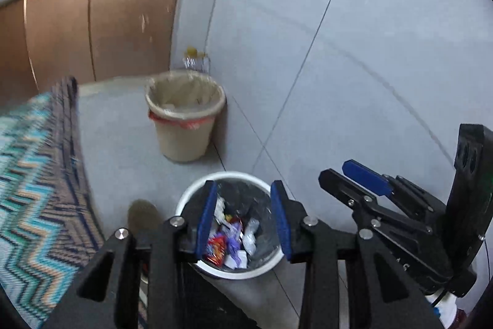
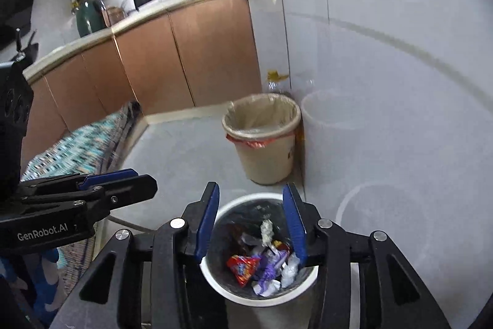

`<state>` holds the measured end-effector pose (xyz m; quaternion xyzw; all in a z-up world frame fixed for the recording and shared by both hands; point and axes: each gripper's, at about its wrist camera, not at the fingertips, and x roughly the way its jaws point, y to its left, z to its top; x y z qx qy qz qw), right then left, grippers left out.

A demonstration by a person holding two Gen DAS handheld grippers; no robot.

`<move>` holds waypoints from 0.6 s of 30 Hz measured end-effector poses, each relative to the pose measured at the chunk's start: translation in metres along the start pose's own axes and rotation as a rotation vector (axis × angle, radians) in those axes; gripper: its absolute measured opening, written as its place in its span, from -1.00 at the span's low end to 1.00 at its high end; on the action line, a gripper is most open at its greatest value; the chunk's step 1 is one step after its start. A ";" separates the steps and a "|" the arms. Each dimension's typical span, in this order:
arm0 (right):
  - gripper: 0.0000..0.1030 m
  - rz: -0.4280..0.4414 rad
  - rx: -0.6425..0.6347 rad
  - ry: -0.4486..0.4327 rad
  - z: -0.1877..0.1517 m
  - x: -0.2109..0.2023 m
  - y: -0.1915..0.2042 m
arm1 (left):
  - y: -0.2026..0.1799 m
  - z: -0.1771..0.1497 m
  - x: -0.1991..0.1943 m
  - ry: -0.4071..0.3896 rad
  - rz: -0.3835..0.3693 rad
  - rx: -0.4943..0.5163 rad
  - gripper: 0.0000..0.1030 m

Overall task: Collect trash
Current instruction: 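Move both tools back over the last bags on the table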

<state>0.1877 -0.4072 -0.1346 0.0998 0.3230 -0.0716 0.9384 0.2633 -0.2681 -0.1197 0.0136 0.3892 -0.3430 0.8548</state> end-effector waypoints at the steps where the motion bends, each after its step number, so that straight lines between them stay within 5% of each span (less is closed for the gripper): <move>1: -0.16 0.006 -0.003 -0.014 0.003 -0.007 0.004 | 0.000 0.000 -0.009 -0.013 0.008 0.006 -0.33; 11: -0.16 0.099 -0.070 -0.130 0.023 -0.082 0.056 | 0.019 -0.011 -0.119 -0.140 0.066 0.010 -0.33; 18: -0.16 0.213 -0.115 -0.151 0.028 -0.116 0.102 | 0.065 -0.033 -0.191 -0.196 0.165 -0.034 -0.24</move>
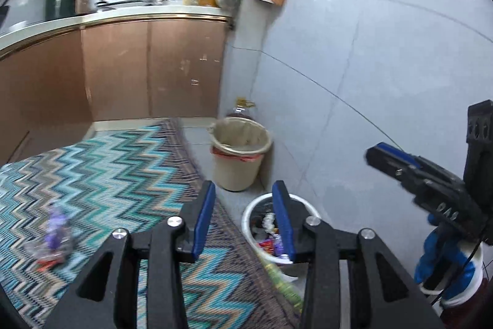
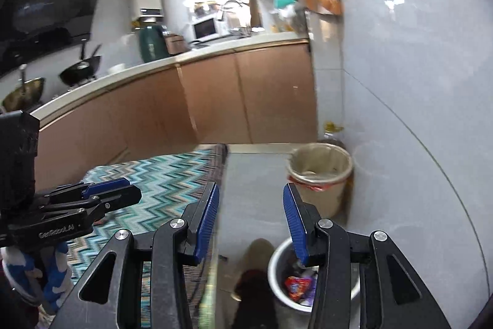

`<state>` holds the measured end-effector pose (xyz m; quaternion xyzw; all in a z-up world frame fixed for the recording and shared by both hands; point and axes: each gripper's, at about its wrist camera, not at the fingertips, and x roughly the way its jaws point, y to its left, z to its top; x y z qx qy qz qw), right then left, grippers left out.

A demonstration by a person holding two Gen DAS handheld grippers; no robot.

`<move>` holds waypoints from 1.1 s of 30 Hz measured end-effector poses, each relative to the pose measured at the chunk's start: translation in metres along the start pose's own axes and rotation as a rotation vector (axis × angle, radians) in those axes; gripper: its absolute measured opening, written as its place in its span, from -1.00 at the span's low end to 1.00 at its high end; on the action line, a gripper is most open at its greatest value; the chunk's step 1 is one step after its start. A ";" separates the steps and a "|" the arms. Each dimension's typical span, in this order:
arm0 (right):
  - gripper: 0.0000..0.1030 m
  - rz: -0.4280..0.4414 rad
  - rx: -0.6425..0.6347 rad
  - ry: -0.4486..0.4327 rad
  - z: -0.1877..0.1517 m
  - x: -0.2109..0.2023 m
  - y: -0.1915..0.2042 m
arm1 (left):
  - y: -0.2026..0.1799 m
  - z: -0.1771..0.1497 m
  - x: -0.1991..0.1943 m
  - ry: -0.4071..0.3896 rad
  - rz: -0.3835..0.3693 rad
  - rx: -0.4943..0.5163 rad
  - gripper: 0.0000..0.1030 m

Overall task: Collect trash
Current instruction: 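Move both tools back over the last bags on the table, then grasp the purple-tied bag with the left gripper while the right gripper grasps the clear red-tagged bag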

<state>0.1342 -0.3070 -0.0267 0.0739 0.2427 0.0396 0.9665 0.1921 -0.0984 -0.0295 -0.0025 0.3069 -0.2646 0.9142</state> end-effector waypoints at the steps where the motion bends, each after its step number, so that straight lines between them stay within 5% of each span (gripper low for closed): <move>1: -0.16 0.019 -0.006 0.001 0.001 0.000 0.008 | 0.008 -0.003 -0.007 -0.005 0.016 -0.007 -0.24; 9: -0.16 0.146 -0.055 0.026 0.002 0.004 0.062 | 0.095 -0.035 -0.059 -0.032 0.170 -0.082 -0.08; 21: -0.16 0.287 -0.074 0.128 -0.011 0.043 0.115 | 0.203 -0.081 -0.106 -0.021 0.276 -0.203 -0.08; 33: -0.16 0.488 -0.022 0.338 -0.036 0.128 0.159 | 0.248 -0.065 -0.044 0.182 0.068 -0.108 -0.09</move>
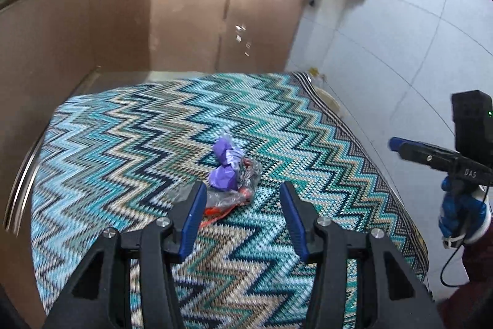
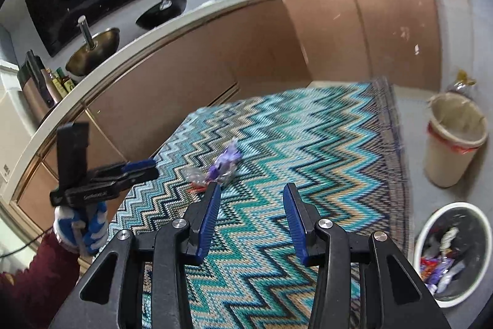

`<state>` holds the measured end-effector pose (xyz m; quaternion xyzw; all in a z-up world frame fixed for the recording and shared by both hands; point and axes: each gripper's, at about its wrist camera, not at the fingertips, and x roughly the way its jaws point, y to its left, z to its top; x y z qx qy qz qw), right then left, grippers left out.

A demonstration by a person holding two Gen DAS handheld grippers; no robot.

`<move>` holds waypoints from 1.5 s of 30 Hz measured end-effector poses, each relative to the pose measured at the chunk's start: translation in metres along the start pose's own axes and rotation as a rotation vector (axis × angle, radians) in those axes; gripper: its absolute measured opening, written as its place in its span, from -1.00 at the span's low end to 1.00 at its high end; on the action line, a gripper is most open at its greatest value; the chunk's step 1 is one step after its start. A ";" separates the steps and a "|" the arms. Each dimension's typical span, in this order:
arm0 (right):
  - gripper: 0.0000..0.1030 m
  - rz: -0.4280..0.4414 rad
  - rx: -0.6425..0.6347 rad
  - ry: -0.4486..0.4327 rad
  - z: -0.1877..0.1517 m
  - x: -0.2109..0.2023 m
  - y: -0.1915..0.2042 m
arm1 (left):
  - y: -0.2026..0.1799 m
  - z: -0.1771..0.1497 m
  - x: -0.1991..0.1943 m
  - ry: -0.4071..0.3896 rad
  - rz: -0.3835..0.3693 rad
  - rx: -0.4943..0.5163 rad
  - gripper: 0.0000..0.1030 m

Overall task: Collect trash
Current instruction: 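Grasp the purple-tied bag with the left gripper while the right gripper grasps the clear red-tagged bag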

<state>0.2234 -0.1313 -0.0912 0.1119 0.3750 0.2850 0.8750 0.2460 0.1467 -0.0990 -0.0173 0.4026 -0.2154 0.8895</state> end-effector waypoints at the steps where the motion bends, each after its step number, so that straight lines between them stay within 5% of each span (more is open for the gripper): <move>1: -0.16 0.012 -0.002 0.017 0.001 0.009 0.000 | -0.001 0.003 0.006 0.013 -0.009 0.011 -0.09; 10: -0.16 0.119 0.001 0.134 0.015 0.086 -0.004 | 0.012 0.018 0.071 0.147 -0.057 0.046 -0.09; 24: -0.25 0.259 0.077 0.246 0.016 0.169 -0.013 | 0.035 0.018 0.119 0.249 -0.034 0.022 -0.60; 29: -0.37 0.292 0.095 0.268 0.016 0.188 -0.013 | 0.037 0.016 0.122 0.240 -0.055 0.012 -0.68; 36: -0.86 0.325 0.125 0.288 0.012 0.208 -0.014 | 0.040 0.013 0.110 0.212 -0.051 0.015 -0.71; 45: -0.93 0.332 0.121 0.239 0.014 0.179 -0.023 | 0.040 0.019 0.073 0.144 -0.025 0.009 -0.72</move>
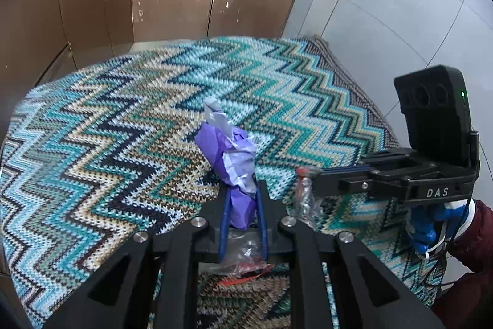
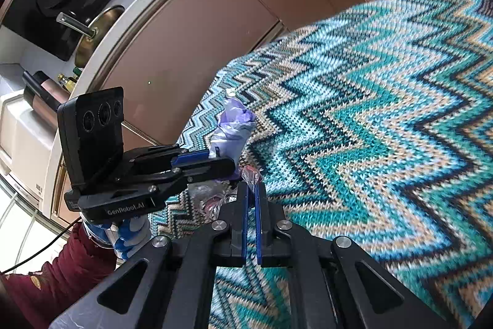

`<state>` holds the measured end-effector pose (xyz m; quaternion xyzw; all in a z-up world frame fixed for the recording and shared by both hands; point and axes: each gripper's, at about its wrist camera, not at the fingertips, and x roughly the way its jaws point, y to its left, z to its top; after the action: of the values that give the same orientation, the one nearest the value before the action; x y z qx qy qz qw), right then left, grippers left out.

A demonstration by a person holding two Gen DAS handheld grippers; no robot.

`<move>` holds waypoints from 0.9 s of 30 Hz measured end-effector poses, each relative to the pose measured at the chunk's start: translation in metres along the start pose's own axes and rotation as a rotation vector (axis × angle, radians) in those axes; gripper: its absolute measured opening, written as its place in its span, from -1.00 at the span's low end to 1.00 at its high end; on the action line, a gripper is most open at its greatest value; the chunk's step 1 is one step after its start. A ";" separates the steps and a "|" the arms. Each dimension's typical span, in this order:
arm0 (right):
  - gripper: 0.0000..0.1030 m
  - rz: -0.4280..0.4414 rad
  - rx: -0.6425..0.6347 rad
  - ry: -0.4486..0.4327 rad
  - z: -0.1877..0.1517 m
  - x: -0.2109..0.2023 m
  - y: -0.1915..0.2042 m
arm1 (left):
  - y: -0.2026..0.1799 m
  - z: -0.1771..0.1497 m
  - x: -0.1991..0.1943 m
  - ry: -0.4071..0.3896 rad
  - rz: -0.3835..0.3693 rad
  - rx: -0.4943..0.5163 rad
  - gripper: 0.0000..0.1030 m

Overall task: Collect trash
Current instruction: 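Grasp the purple-tied bag with the left gripper while the right gripper grasps the clear red-tagged bag, then carry both bags to the bin and open both grippers over it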

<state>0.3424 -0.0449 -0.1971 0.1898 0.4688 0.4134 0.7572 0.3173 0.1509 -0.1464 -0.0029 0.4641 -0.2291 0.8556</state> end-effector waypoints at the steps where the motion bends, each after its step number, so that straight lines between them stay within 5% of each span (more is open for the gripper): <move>1: -0.93 -0.003 -0.004 -0.005 -0.001 -0.006 0.001 | -0.002 0.000 -0.007 -0.011 0.003 -0.001 -0.72; 20: -0.93 -0.121 -0.119 -0.226 -0.067 -0.168 0.090 | -0.114 -0.028 -0.129 -0.247 0.067 0.042 -0.72; 27: -0.93 -0.173 -0.143 -0.319 -0.104 -0.221 0.118 | -0.158 -0.048 -0.163 -0.341 0.171 0.063 -0.72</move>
<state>0.1514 -0.1642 -0.0460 0.1579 0.3267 0.3438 0.8661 0.1421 0.0838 -0.0106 0.0245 0.3035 -0.1664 0.9378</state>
